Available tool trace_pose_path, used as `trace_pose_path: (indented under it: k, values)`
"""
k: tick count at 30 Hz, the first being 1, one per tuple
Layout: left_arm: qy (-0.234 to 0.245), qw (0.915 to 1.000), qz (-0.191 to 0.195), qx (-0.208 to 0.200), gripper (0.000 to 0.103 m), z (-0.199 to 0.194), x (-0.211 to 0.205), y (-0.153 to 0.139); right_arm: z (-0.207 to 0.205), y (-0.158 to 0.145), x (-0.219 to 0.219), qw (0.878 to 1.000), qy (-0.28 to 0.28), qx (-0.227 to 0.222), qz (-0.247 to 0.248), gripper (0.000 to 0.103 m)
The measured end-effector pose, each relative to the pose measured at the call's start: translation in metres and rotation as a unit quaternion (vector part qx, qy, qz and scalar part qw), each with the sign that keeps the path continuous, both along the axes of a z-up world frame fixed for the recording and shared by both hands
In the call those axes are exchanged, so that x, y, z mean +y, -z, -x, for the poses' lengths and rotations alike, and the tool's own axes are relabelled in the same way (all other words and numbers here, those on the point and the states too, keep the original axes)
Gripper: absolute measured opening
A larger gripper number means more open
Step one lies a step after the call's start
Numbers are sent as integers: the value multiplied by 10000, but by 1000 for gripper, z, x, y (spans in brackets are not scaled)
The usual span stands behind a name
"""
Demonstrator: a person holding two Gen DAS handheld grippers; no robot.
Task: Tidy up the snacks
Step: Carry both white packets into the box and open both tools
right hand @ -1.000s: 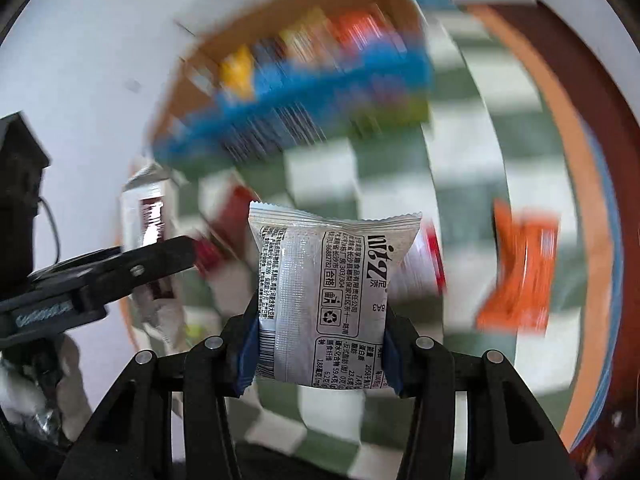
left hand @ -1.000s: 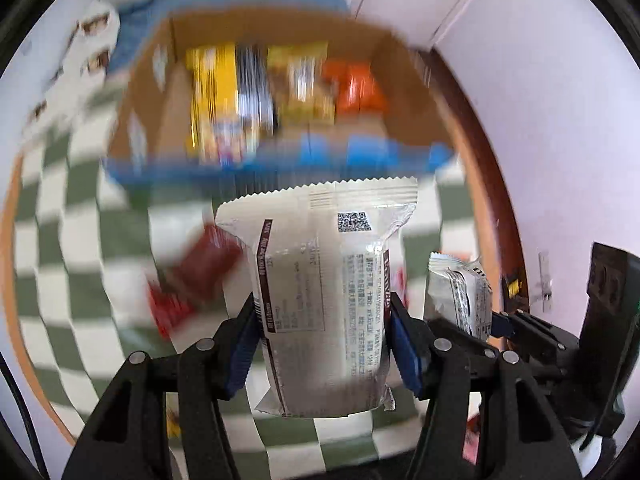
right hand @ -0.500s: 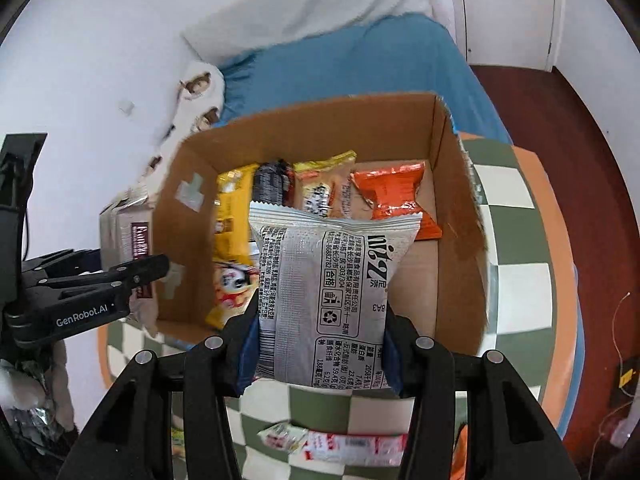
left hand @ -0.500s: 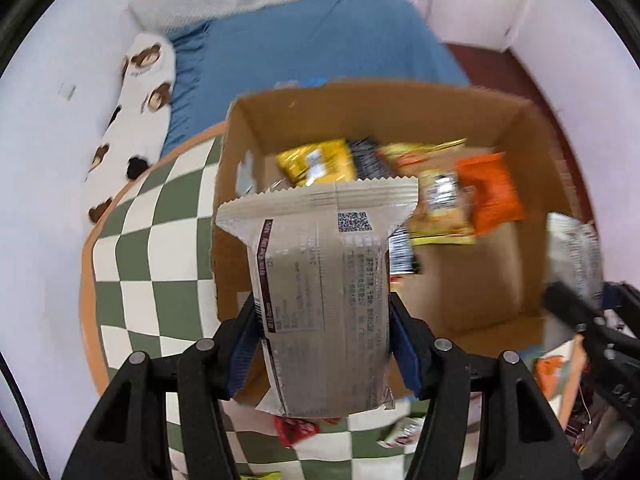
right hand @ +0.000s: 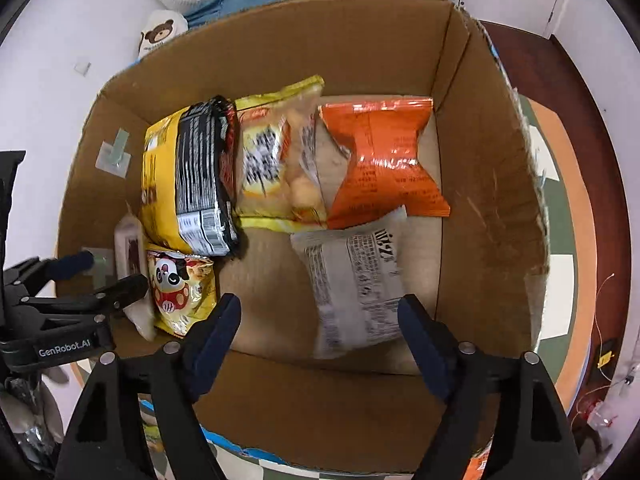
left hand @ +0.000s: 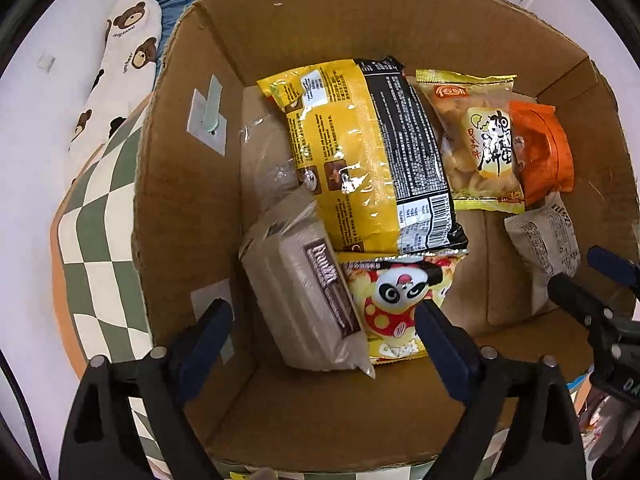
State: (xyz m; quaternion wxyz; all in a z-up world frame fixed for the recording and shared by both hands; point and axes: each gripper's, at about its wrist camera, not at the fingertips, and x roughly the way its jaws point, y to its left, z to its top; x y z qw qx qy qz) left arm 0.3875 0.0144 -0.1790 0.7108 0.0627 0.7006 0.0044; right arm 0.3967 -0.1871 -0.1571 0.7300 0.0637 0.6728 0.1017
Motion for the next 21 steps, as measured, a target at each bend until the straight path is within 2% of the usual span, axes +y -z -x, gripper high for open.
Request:
trace_pose_path:
  k: [4, 9, 16, 21]
  values:
    - [-63, 9999, 138, -52, 94, 1, 4, -2, 3, 1, 3, 10000, -57, -14, 5, 94]
    - [-160, 9993, 292, -188, 94, 4, 5, -10, 5, -3, 5, 9999, -12, -93, 75, 95]
    - [-324, 9956, 608, -639, 94, 20, 6, -34, 16, -23, 0, 9989, 9, -355, 304, 95]
    - [-331, 9921, 640, -1026, 94, 40, -3, -62, 31, -44, -6, 9973, 42, -606, 404, 97]
